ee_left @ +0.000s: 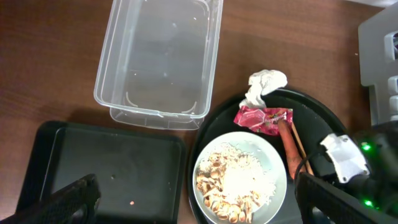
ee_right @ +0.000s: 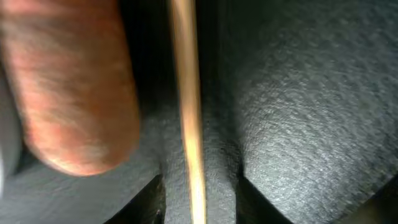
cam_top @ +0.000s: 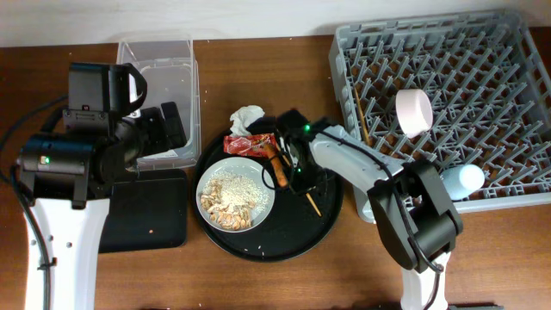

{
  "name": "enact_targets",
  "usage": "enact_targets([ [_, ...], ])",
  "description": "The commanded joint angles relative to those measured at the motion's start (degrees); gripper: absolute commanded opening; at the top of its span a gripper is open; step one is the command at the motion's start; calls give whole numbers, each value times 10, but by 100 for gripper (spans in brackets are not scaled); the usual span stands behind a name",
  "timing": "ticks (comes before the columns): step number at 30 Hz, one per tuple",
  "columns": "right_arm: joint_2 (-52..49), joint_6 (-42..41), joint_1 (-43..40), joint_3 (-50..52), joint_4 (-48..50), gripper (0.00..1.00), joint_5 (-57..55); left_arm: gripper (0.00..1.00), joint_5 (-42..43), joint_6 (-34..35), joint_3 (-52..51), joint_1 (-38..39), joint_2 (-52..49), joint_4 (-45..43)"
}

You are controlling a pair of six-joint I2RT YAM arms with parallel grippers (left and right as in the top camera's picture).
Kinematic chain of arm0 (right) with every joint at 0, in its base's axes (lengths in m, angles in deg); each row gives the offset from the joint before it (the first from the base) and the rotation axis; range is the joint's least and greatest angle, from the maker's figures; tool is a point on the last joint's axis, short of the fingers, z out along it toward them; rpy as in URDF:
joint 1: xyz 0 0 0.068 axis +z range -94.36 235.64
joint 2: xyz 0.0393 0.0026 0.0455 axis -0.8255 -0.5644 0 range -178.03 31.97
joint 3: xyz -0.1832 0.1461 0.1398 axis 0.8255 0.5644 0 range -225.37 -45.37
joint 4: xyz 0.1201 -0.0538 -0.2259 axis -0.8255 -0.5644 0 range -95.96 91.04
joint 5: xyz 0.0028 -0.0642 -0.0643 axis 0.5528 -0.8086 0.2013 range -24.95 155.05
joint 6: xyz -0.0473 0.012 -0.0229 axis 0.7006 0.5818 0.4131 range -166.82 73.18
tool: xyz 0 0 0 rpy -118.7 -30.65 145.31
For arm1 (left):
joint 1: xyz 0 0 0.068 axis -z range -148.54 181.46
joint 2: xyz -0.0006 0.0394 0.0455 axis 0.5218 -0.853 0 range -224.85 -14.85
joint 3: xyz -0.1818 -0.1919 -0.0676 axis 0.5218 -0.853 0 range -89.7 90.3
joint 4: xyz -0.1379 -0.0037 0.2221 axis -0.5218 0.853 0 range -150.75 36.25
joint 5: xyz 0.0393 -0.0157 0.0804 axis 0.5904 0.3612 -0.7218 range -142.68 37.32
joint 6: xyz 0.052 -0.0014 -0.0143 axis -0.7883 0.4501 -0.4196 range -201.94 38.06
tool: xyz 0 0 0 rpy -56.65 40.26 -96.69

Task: Sort waste into correct bins and load items into the dishwasher rack
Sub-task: 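Grasp the second chopstick with the right gripper and place it in the rack, then grasp the carrot with the left gripper and drop it on the black tray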

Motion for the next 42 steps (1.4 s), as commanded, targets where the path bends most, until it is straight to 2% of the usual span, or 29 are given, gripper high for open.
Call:
enact_targets([
  [1,-3,-2,-1,26,16,23,3,99,-6,2,5,-2,5,0],
  [2,-3,-2,-2,26,16,18,2,99,-6,2,5,-2,5,0],
  [3,-3,-2,-2,26,15,8,2,99,-6,2,5,-2,5,0],
  [4,-1,-2,-4,24,12,4,1,99,-6,2,5,-2,5,0],
  [6,13,-3,-12,5,-9,4,-2,99,-6,2,5,-2,5,0],
  [9,65,-6,-46,-92,-83,4,-24,99,-6,2,5,-2,5,0],
  [13,97,-9,-147,-221,-142,4,-43,99,-6,2,5,-2,5,0],
  [17,80,37,-232,-216,-137,4,-49,99,-6,2,5,-2,5,0],
  [20,57,61,-243,-199,-140,4,-35,99,-6,2,5,-2,5,0],
  [21,52,69,-236,-198,-145,8,-28,99,-6,2,5,-2,5,0],
  [22,49,69,-225,-198,-148,29,-39,99,-6,2,5,-2,5,0],
  [23,53,58,-221,-200,-148,41,-38,99,-6,2,5,-2,5,0],
  [25,71,36,-221,-213,-153,48,-29,99,-6,2,5,-2,5,0],
  [28,170,34,-222,-246,-158,54,-23,99,-6,2,5,-2,5,0],
  [31,280,35,-222,-247,-154,79,-31,99,-6,2,5,-2,5,0],
  [34,360,34,-222,-247,-155,88,-34,99,-6,2,5,-2,5,0],
  [35,371,34,-222,-247,-157,98,-37,99,-6,2,5,-2,5,0],
  [37,396,-34,-223,-247,-178,98,-104,99,-3,3,5,-2,5,0],
  [40,424,-41,-223,-247,-185,98,-129,99,63,4,5,-2,5,-2],
  [42,436,-41,-223,-247,-192,98,-129,99,122,4,5,-2,5,-44],
])
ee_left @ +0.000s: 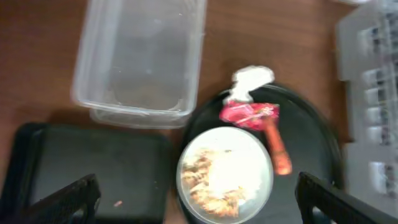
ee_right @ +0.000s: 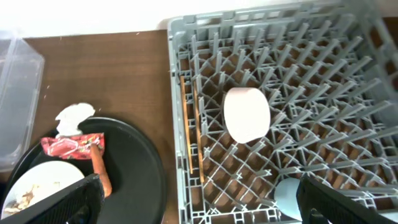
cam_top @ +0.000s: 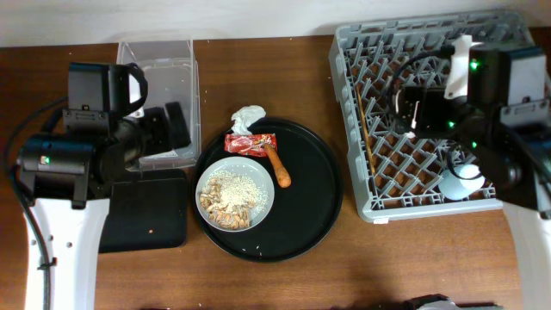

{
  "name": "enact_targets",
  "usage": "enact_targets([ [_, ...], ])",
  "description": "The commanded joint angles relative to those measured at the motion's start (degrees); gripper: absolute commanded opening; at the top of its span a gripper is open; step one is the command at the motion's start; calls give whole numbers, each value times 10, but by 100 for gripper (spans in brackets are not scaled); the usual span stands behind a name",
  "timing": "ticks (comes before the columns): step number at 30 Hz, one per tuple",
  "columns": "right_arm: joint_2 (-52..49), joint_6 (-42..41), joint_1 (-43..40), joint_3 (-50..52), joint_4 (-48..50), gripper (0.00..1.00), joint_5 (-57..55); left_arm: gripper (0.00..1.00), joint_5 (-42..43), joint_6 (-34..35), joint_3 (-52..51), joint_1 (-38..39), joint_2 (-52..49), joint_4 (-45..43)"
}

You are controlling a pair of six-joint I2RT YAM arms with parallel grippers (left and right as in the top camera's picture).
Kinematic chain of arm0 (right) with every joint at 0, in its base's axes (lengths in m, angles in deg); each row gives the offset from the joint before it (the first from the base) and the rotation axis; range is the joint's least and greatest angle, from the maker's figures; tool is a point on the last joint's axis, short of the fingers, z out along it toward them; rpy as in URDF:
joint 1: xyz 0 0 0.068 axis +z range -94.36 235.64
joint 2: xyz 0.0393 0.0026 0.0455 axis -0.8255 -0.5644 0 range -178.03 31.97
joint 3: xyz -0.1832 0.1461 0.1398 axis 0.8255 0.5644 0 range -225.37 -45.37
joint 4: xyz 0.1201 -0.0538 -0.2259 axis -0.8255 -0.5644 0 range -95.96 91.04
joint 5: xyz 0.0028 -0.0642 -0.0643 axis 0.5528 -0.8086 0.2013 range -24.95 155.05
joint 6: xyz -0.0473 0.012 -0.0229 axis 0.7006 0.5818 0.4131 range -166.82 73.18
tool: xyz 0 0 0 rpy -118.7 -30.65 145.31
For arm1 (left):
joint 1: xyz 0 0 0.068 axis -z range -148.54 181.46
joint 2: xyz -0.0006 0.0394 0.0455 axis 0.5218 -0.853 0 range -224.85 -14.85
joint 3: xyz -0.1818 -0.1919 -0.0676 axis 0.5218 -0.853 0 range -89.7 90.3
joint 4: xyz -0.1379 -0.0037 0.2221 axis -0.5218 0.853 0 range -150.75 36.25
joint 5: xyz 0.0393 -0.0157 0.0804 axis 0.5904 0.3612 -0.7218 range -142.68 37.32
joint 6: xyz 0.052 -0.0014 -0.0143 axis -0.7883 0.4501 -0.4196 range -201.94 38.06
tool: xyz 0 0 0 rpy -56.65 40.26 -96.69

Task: Sort waste into correct bins and load items into the dishwasher rack
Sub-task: 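Grasp the carrot with the left gripper and drop it on the black tray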

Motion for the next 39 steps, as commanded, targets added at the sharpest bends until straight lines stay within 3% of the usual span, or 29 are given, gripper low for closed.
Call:
enact_targets([
  [1,26,-16,0,1,-11,98,-23,99,98,4,5,0,4,-47],
  [3,21,-16,0,1,-30,98,-23,99,138,4,5,44,-26,-55],
  [5,13,-16,0,1,-37,98,-23,99,72,16,3,109,-80,-47],
  [7,0,-16,0,1,-45,98,-23,99,0,79,1,170,-167,-57],
  [11,-28,-16,0,1,-70,98,-23,84,1,179,1,226,-314,-122],
  [17,-70,-16,0,1,-89,98,-18,72,10,229,1,270,-459,-179],
  [18,-75,-16,0,1,-91,98,-18,66,14,231,1,278,-475,-190],
  [20,-76,-16,0,1,-91,98,-18,60,12,251,1,281,-485,-188],
  [25,-76,-16,0,1,-92,98,-18,59,12,278,1,281,-522,-199],
  [28,-76,-16,0,1,-95,98,-19,41,12,277,1,281,-542,-201],
  [31,-76,-16,0,1,-100,98,-19,41,12,277,13,277,-540,-176],
  [34,-76,-16,0,1,-101,98,-19,14,12,244,59,271,-531,-123],
  [39,-76,-14,0,1,-102,98,-19,11,-33,239,122,271,-467,-47],
])
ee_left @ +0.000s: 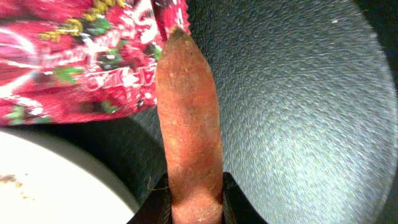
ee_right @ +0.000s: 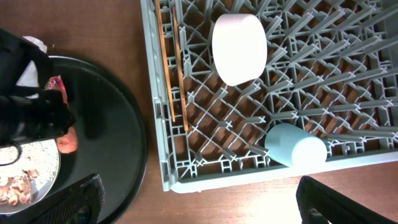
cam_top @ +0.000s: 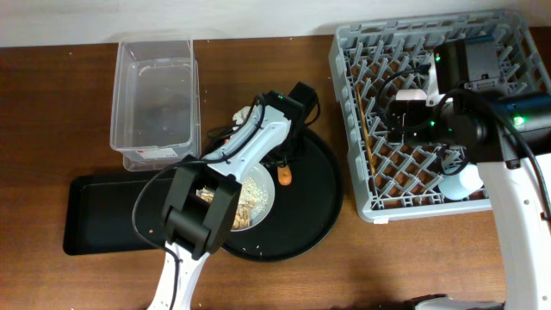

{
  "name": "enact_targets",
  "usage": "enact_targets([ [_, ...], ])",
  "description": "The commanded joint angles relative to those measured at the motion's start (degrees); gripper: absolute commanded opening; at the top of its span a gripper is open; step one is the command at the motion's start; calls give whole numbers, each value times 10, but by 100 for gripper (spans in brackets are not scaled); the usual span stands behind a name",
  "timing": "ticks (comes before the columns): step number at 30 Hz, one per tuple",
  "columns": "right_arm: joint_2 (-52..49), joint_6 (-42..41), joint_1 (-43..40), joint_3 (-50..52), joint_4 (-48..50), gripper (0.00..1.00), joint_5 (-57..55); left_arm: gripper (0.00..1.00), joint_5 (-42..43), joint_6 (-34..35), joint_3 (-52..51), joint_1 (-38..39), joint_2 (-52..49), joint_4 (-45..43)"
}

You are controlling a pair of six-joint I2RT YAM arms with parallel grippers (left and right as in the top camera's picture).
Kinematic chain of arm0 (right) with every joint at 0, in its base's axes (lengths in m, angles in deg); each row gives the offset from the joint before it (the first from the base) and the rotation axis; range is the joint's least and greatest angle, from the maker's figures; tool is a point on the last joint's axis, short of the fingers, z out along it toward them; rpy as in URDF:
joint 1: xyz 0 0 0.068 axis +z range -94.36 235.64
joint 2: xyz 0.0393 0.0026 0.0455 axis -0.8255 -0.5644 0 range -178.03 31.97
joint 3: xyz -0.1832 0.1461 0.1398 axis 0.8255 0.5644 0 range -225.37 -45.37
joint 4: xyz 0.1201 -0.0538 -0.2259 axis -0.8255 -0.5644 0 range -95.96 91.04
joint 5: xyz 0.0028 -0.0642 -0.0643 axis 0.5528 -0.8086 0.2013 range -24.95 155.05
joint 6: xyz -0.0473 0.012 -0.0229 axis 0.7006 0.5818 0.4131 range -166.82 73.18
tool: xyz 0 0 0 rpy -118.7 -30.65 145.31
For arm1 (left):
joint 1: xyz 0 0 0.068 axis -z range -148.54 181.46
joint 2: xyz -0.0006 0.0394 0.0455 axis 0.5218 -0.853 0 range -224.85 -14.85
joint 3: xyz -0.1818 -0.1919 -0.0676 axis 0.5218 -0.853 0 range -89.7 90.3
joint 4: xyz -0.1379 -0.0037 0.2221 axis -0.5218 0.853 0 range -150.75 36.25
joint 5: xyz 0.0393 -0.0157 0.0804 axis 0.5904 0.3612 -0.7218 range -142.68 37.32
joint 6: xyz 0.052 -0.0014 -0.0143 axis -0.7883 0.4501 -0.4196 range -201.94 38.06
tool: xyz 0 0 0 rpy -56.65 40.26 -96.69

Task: Sort waste into correct bins and load items into the dishwasher rack
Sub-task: 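Grasp the carrot with the left gripper and drop it on the black tray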

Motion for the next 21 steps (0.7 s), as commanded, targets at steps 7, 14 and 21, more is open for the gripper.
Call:
enact_targets([
  [7,-1,-4,0,1,0,98,-5,12,-181,20,44,-68,242,191],
  [14,-1,-4,0,1,-1,98,-5,12,-170,29,-12,-235,282,296],
  [21,-1,-4,0,1,0,98,-5,12,-92,12,-295,-412,295,159],
])
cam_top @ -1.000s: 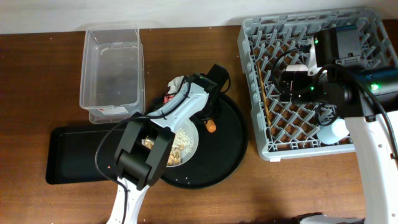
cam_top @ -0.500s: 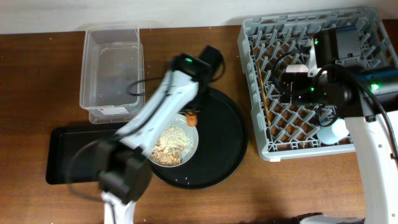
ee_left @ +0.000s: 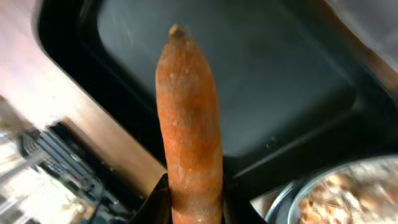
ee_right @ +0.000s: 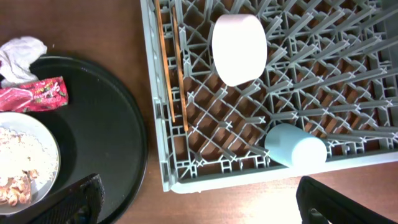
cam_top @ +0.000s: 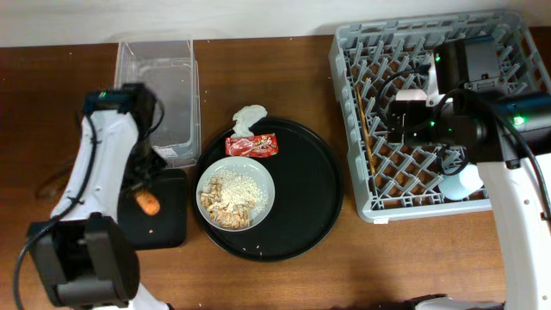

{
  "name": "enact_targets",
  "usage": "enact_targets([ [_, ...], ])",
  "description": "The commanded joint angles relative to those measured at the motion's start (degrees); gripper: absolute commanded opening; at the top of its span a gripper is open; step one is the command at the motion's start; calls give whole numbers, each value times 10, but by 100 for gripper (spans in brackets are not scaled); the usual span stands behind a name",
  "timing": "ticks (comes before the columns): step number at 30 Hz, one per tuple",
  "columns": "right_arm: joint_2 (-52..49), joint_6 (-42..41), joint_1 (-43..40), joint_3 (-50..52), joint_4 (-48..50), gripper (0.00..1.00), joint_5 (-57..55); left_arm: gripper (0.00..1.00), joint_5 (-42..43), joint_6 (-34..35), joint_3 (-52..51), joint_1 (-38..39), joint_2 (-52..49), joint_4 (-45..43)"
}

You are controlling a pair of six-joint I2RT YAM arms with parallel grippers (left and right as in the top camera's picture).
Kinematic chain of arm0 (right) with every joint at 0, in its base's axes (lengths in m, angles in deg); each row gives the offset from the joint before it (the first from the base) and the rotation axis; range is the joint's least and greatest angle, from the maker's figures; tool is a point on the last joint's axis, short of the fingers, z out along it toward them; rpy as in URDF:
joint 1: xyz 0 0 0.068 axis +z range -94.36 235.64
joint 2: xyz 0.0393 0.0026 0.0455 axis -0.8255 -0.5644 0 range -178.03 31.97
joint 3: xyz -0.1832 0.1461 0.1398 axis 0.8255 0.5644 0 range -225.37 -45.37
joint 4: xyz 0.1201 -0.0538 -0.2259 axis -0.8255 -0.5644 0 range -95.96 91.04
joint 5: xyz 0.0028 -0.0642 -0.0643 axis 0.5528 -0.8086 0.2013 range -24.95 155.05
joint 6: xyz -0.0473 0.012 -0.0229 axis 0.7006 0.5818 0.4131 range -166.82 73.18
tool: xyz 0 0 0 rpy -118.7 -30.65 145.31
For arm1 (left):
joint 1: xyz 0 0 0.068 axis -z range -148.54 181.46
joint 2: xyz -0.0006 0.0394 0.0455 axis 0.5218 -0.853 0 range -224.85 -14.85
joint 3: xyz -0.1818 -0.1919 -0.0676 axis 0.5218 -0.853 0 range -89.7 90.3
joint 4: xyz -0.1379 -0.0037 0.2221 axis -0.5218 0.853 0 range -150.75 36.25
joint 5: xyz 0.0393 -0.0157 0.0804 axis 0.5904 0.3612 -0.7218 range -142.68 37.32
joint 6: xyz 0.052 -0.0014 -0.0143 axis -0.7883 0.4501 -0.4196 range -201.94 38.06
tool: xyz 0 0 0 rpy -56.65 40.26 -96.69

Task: Sort waste into correct bins and load items into the dishwasher rack
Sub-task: 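Grasp the carrot with the left gripper and drop it on the black tray, then grasp the white tissue with the left gripper and drop it in the clear box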

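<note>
An orange carrot (ee_left: 189, 124) is clamped in my left gripper (ee_left: 189, 200), which is shut on its lower end. Carrot (cam_top: 148, 202) and left gripper (cam_top: 142, 182) hang over the black rectangular tray (cam_top: 168, 231) at the left. On the round black tray (cam_top: 314, 202) sit a white plate of food scraps (cam_top: 234, 196) and a red wrapper (cam_top: 251, 145), with a crumpled tissue (cam_top: 250, 115) at its rim. My right gripper (ee_right: 199, 208) stands open above the grey dishwasher rack (cam_top: 516, 86), nothing between its fingers.
A clear plastic bin (cam_top: 159, 95) stands behind the black tray. The rack holds two chopsticks (ee_right: 171, 74) along its left side, a white cup (ee_right: 239, 40) and a pale blue cup (ee_right: 295, 146). Cables lie on the table left of the black tray.
My left gripper was shut on the carrot beside the red wrapper on the round tray. It now holds the carrot over the black rectangular tray at the left. The right arm has not moved.
My right gripper was down at a chopstick beside the carrot on the round tray, the left arm back over the bins. Then that chopstick lay in the rack beside another, the right gripper above it. The left gripper then gripped the carrot, now held over the black tray.
</note>
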Motion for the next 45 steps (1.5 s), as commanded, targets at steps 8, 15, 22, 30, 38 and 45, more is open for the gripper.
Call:
enact_targets([
  [8,-1,-5,0,1,-1,98,-5,51,133,-61,-124,-95,36,-127],
  [15,-1,-5,0,1,-1,98,-5,77,228,-201,-12,75,128,-287],
  [22,-1,-5,0,1,-6,98,0,81,172,-325,-11,219,-47,-497],
  [30,-1,-5,0,1,-8,98,28,86,90,-366,-11,221,-168,-636],
  [38,-1,-5,0,1,-10,98,27,7,106,-366,41,221,-166,-588],
  [45,-1,-5,0,1,-10,98,27,1,51,-366,160,189,-77,-386],
])
